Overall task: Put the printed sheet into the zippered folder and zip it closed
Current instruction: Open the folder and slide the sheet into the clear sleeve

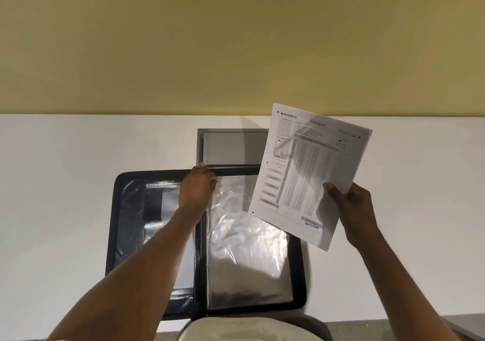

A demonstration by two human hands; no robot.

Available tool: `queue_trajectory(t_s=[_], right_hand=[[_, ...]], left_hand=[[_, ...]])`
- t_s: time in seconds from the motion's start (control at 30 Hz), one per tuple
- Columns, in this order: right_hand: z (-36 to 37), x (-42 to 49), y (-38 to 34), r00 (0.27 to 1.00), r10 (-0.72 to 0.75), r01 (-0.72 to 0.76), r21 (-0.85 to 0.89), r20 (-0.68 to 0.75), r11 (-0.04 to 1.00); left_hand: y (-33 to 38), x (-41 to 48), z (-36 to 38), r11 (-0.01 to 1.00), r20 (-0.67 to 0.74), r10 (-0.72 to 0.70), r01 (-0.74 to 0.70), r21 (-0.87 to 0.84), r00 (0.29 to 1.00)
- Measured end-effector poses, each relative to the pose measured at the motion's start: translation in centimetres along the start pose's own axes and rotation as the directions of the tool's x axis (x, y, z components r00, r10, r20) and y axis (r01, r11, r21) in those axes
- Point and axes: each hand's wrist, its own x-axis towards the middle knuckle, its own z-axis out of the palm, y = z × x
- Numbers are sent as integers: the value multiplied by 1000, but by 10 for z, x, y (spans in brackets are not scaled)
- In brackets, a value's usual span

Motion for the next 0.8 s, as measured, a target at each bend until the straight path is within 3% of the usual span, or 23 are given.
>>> queue_trajectory(t_s=[0.2, 0.43, 0.53, 0.67, 0.8], right_hand=[[11, 8, -10, 1000, -28, 28, -51, -4, 998], [32, 25, -39, 982, -175, 186, -197, 73, 963], [43, 33, -53, 963, -250, 267, -224, 103, 937], [57, 43, -69, 940, -320, 341, -254, 122, 905], [67, 48, -84, 901, -401, 433, -286, 165, 855]], left_hand=[[-5, 3, -3, 992, 73, 117, -113, -49, 990], [-1, 8, -3, 971, 131, 222, -207, -117, 966], [1, 8, 1, 968, 105, 182, -159, -195, 978], [10, 8, 4, 966, 210, 113, -58, -252, 971], [22, 6, 8, 962, 241, 113, -46, -268, 964]])
